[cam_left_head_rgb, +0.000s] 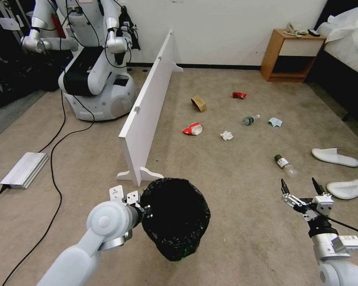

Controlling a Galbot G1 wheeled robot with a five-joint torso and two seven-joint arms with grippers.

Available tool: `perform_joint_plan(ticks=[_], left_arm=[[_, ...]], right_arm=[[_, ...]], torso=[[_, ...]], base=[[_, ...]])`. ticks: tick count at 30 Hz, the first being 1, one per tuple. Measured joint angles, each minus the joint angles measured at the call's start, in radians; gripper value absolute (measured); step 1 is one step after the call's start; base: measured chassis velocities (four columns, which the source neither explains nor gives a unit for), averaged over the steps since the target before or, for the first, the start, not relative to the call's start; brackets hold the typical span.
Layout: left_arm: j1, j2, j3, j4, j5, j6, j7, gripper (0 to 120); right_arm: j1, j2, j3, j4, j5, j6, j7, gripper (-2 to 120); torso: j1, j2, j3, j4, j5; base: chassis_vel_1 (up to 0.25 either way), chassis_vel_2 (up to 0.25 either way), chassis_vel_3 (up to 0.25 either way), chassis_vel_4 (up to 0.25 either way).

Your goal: Pick up the trash bin, then pick up the garbage from the floor and place it into the trash bin.

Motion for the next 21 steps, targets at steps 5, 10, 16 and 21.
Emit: perform_joint_plan(ticks=[5,10,16,21], left_arm=[[0.008,-0.011,0.006,-0.028,0.183,0.002,0.136,0],[0.010,-0.050,0.015,-0.018,0.311,0.003,0.215,0],[0.015,-0.090,0.017,0.002,0.383,0.001,0.263,0],[0.017,-0.099,0.014,0.004,0.402,-0.005,0.278,0]], right_arm=[[-0.023,-0.003,0.025,0.022,0.000,-0.001,0.002,100],[-0.041,-0.002,0.046,0.050,-0.018,-0.005,0.007,100],[-0.049,-0.005,0.054,0.063,-0.031,-0.012,0.007,100],[-0.050,-0.012,0.055,0.067,-0.020,-0.034,0.001,100]], torso=[[0.000,0.000,0.000,0.0000,0.0001],[0.000,0.000,0.000,-0.0001,0.0002],[0.000,0.000,0.000,-0.0001,0.0002],[0.000,0.000,0.000,0.0000,0.0001]], base=[[0.000,0.000,0.000,0.000],[0.000,0.000,0.000,0.000],[0.000,0.000,0.000,0.000],[0.000,0.000,0.000,0.000]])
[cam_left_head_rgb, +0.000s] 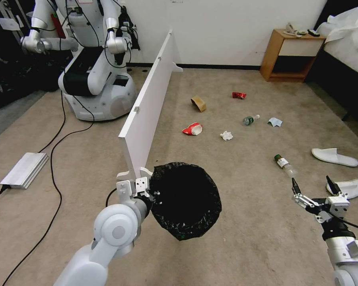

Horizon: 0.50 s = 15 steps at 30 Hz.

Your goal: Pick up the trash bin, then pick up the garbage from the floor and place it into the trash bin.

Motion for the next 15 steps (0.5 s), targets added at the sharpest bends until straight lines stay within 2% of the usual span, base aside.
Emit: perform_joint_plan(ticks=[7,12,15], left_arm=[[0.005,-0.001,-0.008,0.000,0.016,-0.005,0.012,0],[0.006,-0.004,-0.010,0.000,0.021,-0.006,0.014,0],[0.008,-0.006,-0.010,-0.004,0.025,-0.006,0.019,0]], right_arm=[[0.008,-0.002,-0.010,-0.007,-0.001,-0.002,-0.005,100],[0.011,-0.002,-0.017,-0.011,-0.003,0.000,-0.007,100],[0.012,-0.002,-0.018,-0.014,-0.004,0.006,-0.009,100]], torso=[[0.000,0.000,0.000,0.0001,-0.0001],[0.000,0.000,0.000,0.0003,0.0000],[0.000,0.000,0.000,0.0000,0.0001]], base=[[-0.012,-0.017,0.027,0.028],[-0.117,-0.131,0.158,0.136],[-0.222,-0.213,0.211,0.194]])
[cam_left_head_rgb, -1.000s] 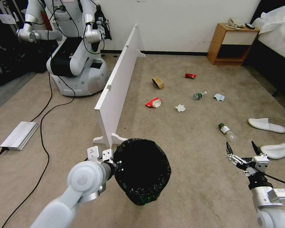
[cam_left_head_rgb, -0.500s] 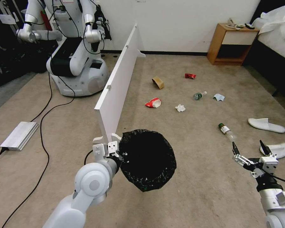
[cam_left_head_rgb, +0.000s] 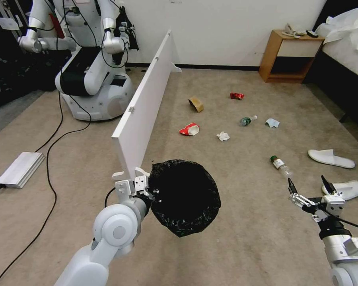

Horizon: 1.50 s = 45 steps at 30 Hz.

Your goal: Pick up the trash bin, then pick up the garbage from the floor and place it into the trash bin.

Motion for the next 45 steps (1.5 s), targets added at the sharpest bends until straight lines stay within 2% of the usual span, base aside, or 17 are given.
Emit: perform_joint_plan(ticks=[12,17,23,31,45], left_arm=[[0.010,-0.005,-0.003,0.000,0.025,-0.005,0.017,0],[0.008,-0.001,-0.004,0.001,0.026,-0.009,0.020,0],[0.007,0.006,-0.008,0.006,0.030,-0.015,0.023,0],[0.007,0.001,-0.009,0.014,0.046,-0.027,0.031,0],[0.007,-0.005,-0.020,0.020,0.062,-0.047,0.043,0]], right_arm=[[-0.006,0.000,-0.001,0.002,0.000,0.005,-0.001,100],[-0.005,0.004,-0.007,0.000,-0.006,0.011,-0.001,100],[-0.003,0.005,-0.010,0.000,-0.008,0.015,-0.002,100],[-0.003,0.006,-0.010,-0.003,-0.010,0.016,-0.002,100],[-0.001,0.010,-0.015,-0.005,-0.008,0.021,-0.004,100]], torso=[[0.000,0.000,0.000,-0.0004,0.0001],[0.000,0.000,0.000,-0.0004,0.0003],[0.000,0.000,0.000,0.0005,-0.0004],[0.000,0.000,0.000,-0.0004,-0.0001],[0.000,0.000,0.000,0.0000,-0.0001]], base=[[-0.266,-0.265,0.265,0.261],[-0.166,-0.145,0.128,0.133],[0.046,0.036,-0.037,-0.041],[0.014,0.009,-0.008,-0.008],[0.000,0.000,0.000,0.000]])
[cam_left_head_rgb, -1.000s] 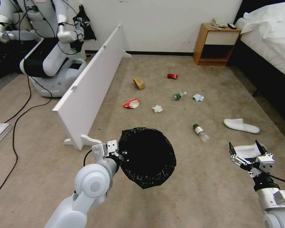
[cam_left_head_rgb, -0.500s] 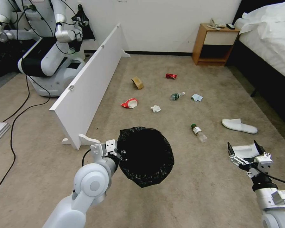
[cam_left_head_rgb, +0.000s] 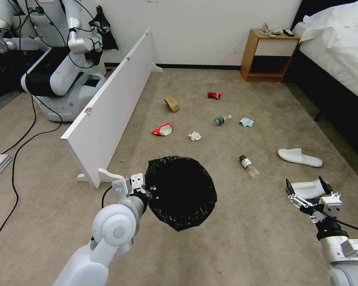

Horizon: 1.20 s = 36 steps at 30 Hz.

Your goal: Pick up the trash bin, then pick up the garbage from the floor and place it into the trash bin.

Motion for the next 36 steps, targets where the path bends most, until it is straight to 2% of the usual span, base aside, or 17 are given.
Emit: perform_joint_plan(ticks=[13,27,32,36], left_arm=[[-0.002,-0.007,0.000,0.008,0.003,0.000,0.004,0],[0.000,-0.018,0.001,0.012,0.008,0.000,0.011,0],[0.001,-0.018,-0.001,0.012,0.010,-0.001,0.011,0],[0.001,-0.019,-0.002,0.012,0.011,-0.001,0.011,0]], right_arm=[[0.009,-0.001,-0.007,-0.004,0.017,-0.021,-0.005,100],[0.015,-0.002,-0.009,-0.014,0.007,-0.010,-0.003,100],[0.015,0.000,-0.012,-0.014,0.005,-0.005,-0.003,100],[0.016,0.001,-0.013,-0.014,0.004,-0.005,-0.001,100]], torso=[[0.000,0.000,0.000,0.0001,-0.0001],[0.000,0.000,0.000,-0.0007,0.0007],[0.000,0.000,0.000,0.0004,-0.0002],[0.000,0.000,0.000,0.0003,-0.0003]], base=[[-0.028,-0.025,0.027,0.024],[-0.181,-0.174,0.192,0.178],[0.011,0.018,0.000,-0.002],[0.046,0.033,-0.033,-0.030]])
